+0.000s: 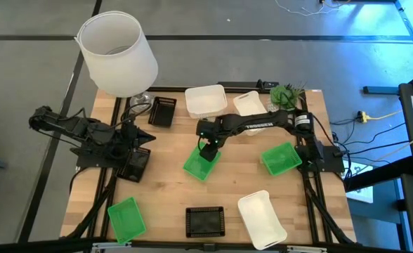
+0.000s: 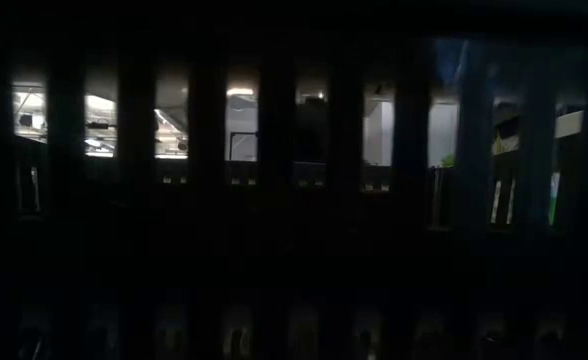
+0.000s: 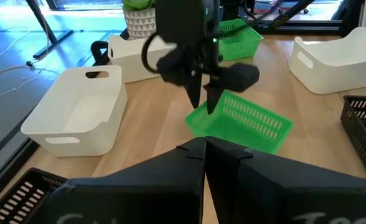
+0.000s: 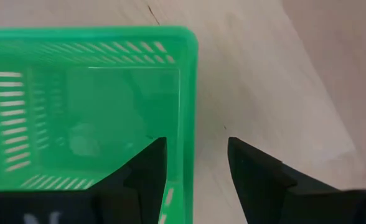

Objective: Stack baskets by color
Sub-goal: Stack the middle left green bin on the middle right green bin

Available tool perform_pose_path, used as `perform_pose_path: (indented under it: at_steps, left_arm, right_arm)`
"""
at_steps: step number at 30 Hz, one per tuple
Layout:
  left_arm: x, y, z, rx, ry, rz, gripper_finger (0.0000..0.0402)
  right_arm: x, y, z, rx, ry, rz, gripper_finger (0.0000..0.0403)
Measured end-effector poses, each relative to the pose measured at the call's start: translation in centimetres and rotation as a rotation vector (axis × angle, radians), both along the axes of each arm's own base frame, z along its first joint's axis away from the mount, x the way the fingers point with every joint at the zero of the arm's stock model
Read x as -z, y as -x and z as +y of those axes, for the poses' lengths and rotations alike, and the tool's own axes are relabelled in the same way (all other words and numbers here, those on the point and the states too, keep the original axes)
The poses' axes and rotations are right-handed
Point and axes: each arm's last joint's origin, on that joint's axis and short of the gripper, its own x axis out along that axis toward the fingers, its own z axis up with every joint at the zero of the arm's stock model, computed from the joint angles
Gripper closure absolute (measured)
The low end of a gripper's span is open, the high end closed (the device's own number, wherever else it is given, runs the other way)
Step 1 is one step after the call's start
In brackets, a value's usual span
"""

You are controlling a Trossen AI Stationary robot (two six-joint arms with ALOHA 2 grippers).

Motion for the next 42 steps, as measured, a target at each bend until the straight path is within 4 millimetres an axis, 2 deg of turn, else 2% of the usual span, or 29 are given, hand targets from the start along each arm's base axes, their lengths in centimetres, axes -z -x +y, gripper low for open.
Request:
perform_pose_path:
  at_steps: [3,5,10,15,20,23,27,29,33,39,42]
  left_arm:
    - [0.0,0.0,0.0,0.000,0.000,0.000,0.0401]
    - [0.0,0.0,0.0,0.000,0.000,0.001,0.0401]
    - [0.0,0.0,0.0,0.000,0.000,0.000,0.0401]
    - [0.0,0.0,0.0,0.000,0.000,0.000,0.0401]
    - [0.0,0.0,0.0,0.000,0.000,0.000,0.0401]
    - [0.0,0.0,0.0,0.000,0.000,0.000,0.0401]
    - [0.0,0.0,0.0,0.002,-0.006,0.001,0.0401]
    - [0.0,0.0,0.0,0.020,-0.037,0.008,0.0401]
    - [-0.2,-0.2,-0.1,0.043,-0.055,-0.008,0.0401]
    - [-0.7,-0.9,-0.3,0.018,-0.045,-0.060,0.0401]
    - [-1.0,-1.5,-0.4,-0.004,-0.044,-0.097,0.0401]
  right_arm:
    - [1.0,-0.1,0.0,0.001,-0.003,0.029,0.0239]
    - [1.3,-0.1,0.0,0.002,-0.004,0.038,0.0260]
    - [1.3,-0.1,0.0,0.004,-0.003,0.043,0.0380]
    - [0.5,0.5,0.2,-0.019,-0.047,0.121,0.0398]
    - [-3.1,0.8,0.8,-0.099,-0.024,0.226,0.0400]
    - [-6.5,0.7,1.4,-0.135,0.044,0.249,0.0401]
    - [-11.4,1.6,1.9,-0.091,0.174,0.298,0.0401]
    - [-13.4,1.7,2.0,-0.053,0.232,0.246,0.0401]
    - [-17.1,2.9,2.1,-0.015,0.241,0.125,0.0402]
    - [-20.4,6.3,2.2,0.084,0.242,0.044,0.0402]
    - [-21.1,8.6,2.2,0.132,0.229,0.044,0.0403]
